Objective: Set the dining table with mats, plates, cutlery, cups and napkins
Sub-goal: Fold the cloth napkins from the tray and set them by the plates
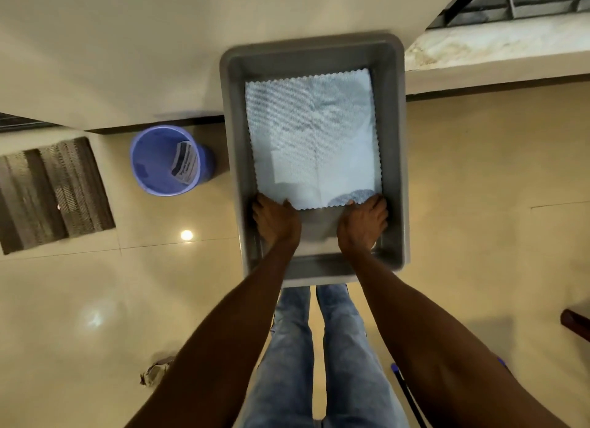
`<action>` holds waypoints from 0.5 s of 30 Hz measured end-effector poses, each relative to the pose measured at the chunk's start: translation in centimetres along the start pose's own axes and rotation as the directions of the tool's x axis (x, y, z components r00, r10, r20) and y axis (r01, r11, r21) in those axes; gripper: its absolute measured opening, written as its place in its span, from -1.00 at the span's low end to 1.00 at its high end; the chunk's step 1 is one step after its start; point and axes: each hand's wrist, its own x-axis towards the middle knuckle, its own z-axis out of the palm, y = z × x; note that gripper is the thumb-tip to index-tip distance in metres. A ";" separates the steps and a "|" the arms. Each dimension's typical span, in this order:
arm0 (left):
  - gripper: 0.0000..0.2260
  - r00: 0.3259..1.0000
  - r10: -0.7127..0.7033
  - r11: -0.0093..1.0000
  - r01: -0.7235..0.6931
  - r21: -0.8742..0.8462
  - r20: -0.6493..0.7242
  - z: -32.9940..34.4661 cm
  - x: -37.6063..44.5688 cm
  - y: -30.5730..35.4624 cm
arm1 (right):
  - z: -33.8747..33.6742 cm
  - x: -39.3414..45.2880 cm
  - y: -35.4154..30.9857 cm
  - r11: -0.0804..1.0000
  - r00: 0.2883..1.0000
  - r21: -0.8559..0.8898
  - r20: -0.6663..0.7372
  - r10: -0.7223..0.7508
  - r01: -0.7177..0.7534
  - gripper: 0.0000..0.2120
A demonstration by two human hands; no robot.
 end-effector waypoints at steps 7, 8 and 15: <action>-0.71 0.996 -0.090 0.986 0.091 -0.140 0.017 0.4 1.5 0.3 | 0.3 2.2 -0.3 1.000 0.999 -0.007 -0.051 0.009 -0.009 -0.61; -0.74 0.998 -0.061 0.986 0.065 -0.154 0.026 0.4 1.6 0.0 | 0.1 2.4 -0.5 1.000 0.999 -0.001 -0.053 0.007 -0.007 -0.66; -0.79 0.987 -0.116 0.841 0.158 -0.518 0.113 -1.9 0.0 -0.8 | -2.2 1.4 -1.7 0.805 0.976 0.554 0.081 0.204 -0.215 -0.77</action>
